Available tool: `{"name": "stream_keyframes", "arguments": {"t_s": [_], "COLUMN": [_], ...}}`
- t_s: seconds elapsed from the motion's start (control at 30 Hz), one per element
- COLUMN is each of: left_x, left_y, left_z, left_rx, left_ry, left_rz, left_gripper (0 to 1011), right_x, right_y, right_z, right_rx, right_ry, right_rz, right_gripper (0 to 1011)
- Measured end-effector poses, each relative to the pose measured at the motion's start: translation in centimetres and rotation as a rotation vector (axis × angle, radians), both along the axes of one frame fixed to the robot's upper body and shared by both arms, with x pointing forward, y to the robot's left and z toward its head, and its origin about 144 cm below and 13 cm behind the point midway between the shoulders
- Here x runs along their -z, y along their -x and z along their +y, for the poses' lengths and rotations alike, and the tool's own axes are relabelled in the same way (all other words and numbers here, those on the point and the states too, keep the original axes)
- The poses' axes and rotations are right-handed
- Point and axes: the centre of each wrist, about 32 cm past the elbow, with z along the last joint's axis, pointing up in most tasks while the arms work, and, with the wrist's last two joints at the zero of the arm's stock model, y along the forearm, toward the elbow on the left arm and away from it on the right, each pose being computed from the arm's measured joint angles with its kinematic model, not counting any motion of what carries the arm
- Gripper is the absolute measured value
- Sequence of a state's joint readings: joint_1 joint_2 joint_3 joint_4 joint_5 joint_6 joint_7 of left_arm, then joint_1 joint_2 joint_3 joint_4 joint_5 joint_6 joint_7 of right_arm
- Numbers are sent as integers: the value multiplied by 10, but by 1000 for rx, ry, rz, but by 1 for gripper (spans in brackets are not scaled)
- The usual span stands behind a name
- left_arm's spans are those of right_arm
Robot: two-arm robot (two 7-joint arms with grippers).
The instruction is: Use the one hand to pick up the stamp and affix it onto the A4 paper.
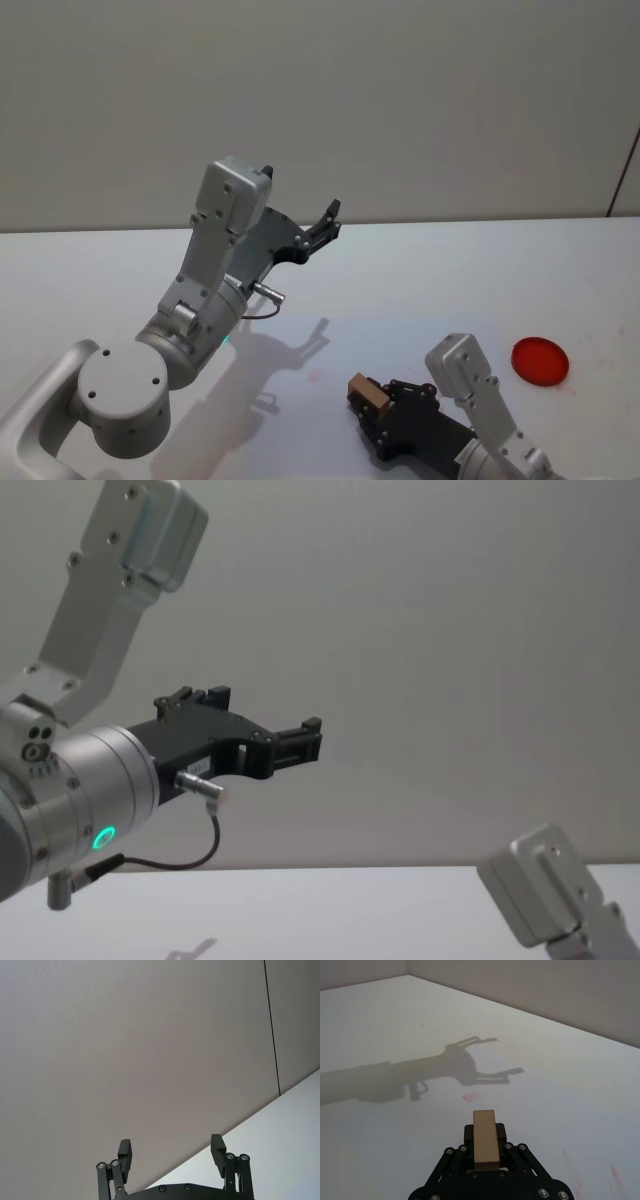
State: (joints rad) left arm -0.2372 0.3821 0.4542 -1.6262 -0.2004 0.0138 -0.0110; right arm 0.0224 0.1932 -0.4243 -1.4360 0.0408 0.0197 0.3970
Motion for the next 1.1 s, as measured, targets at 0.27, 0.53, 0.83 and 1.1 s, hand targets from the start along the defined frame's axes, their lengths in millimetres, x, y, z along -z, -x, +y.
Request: {"name": "stream_keyframes", "arguments": {"t_s": [0.27,0.53,0.83,1.1], "left_x": [0,0,0,0], "left_y": [0,0,0,0], "left_z": [0,0,0,0], "left_rx": [0,0,0,0], "left_ry": [0,0,0,0], "left_rz": [0,0,0,0], "left_gripper": [1001,1001,1001,1001], "right_x": [1,1,-1,-16], "right_y": [-1,-3,-4,-4], "right_z": [-1,-1,0,3], "right_rx": [-2,-1,3,6], "right_ry": [9,16,11,-41], "right_rz": [1,3,12,6], "right_gripper": [220,221,220,220]}}
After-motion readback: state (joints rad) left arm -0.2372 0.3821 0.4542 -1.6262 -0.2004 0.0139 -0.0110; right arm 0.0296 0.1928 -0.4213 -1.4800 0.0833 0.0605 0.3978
